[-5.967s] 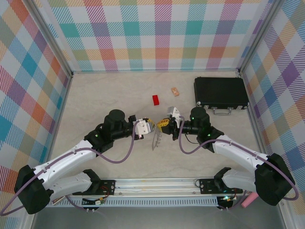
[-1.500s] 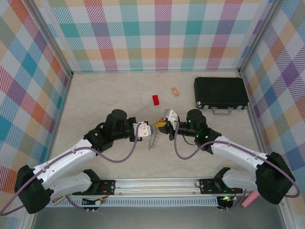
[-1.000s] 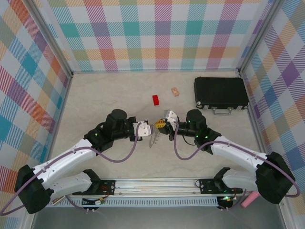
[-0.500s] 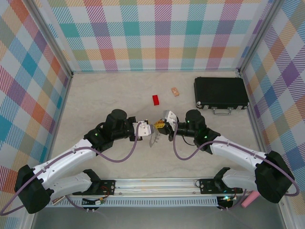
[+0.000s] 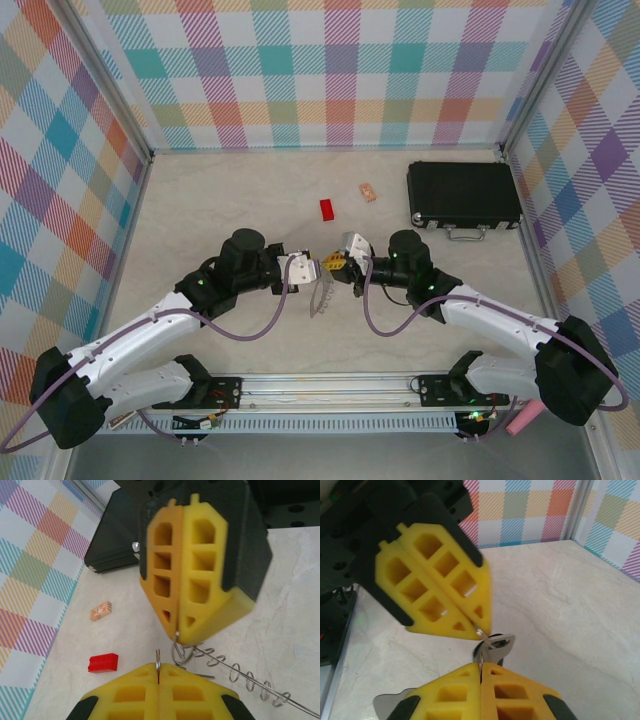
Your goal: Put the keys on the keyring
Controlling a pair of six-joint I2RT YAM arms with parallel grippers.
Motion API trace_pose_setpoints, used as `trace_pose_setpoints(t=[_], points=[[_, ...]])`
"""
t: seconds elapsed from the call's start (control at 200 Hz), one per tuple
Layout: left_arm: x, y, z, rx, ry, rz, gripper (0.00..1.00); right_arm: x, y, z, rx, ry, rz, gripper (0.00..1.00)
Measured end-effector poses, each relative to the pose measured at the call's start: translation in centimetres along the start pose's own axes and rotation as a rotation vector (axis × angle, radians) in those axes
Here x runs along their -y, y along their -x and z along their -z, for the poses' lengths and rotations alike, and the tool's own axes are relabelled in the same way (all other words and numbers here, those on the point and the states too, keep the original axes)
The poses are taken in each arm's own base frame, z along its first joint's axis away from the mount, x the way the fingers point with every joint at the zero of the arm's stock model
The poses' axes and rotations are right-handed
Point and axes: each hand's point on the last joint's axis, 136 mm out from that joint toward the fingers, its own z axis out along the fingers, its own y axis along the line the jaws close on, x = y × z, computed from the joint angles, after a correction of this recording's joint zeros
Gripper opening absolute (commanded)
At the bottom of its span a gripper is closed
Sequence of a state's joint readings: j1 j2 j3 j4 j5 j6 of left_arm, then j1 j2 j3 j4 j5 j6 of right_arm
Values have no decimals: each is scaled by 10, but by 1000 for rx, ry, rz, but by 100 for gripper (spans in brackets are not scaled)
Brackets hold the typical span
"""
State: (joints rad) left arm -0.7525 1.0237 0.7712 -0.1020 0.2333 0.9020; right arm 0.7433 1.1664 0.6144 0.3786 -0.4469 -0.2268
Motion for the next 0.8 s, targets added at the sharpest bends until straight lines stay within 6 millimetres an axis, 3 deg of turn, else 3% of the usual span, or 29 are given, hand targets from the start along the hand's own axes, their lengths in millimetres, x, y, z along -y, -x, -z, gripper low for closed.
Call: trace_pose_setpoints(t=[0.41, 0.8], points=[[-1, 1, 0, 3, 2, 0, 0, -2, 0, 0, -1, 8, -1, 0], [-4, 2, 4, 5, 21, -4, 0, 11, -2, 1, -16, -70, 4, 0]])
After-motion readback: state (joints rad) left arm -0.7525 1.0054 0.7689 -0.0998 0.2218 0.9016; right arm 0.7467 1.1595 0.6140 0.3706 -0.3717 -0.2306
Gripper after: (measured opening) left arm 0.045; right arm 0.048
